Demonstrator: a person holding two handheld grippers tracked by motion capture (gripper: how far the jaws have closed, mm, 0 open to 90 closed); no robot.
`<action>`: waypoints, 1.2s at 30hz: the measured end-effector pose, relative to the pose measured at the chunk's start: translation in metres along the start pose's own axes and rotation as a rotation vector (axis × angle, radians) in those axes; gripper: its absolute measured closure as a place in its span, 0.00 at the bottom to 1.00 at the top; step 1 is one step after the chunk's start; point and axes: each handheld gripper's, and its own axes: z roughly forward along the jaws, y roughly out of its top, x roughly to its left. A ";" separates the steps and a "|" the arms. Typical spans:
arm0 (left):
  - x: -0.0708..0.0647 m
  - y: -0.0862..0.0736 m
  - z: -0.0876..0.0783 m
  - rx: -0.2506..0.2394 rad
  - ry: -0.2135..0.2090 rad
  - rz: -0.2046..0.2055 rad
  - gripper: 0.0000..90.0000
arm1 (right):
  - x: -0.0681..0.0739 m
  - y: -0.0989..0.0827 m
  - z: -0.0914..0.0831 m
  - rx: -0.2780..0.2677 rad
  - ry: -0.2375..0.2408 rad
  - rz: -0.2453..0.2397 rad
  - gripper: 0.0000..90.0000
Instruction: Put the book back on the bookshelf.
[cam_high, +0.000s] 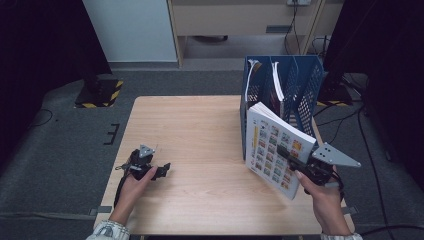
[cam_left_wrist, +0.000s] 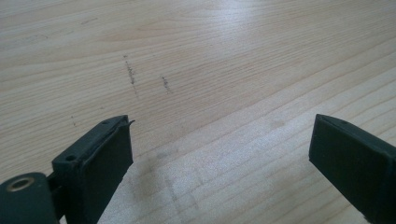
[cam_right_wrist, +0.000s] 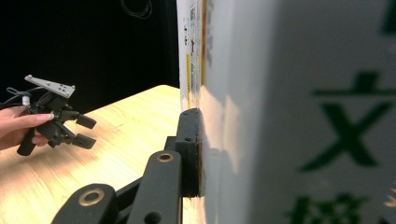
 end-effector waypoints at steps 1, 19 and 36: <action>0.000 0.000 0.000 0.000 0.000 0.000 0.06 | -0.001 0.000 -0.001 0.000 -0.003 -0.001 0.82; 0.000 0.000 0.000 0.002 0.001 0.000 0.06 | -0.013 0.001 -0.017 -0.004 -0.058 0.013 0.82; 0.000 0.000 0.000 0.004 0.002 0.000 0.06 | -0.021 0.003 -0.032 -0.013 -0.098 0.023 0.82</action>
